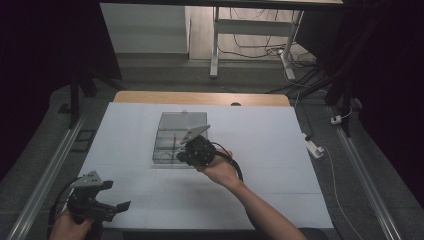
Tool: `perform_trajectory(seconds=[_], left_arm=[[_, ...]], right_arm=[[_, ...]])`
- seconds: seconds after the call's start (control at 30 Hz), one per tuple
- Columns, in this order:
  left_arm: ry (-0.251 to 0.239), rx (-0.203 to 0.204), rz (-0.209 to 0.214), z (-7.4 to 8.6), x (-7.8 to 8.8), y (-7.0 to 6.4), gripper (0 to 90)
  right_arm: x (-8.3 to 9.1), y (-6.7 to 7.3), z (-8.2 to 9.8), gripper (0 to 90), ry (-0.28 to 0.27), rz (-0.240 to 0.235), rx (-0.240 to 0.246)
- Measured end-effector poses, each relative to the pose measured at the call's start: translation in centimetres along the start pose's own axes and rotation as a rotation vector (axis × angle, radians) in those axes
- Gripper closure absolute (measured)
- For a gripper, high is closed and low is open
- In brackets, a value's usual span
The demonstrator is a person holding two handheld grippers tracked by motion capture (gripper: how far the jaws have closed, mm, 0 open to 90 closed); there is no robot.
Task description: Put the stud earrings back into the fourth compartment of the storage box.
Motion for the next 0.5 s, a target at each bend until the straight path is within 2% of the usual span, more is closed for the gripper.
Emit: perform_trajectory(seconds=[0.5], left_arm=[[-0.002, 0.005, 0.005, 0.0, 0.0, 0.0, 0.0]], right_arm=[[-4.8, -0.4, -1.7, 87.3, -0.005, -0.010, 0.009]])
Point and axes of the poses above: each handheld gripper's, and its own axes: x roughly backward along the jaws, z roughly out of its underside, y roughly to its left, the point moved 10 cm from there along -x, roughly forward along the jaws, and after that the axes turned 8 degrees about -y, right-handed, at the moved point
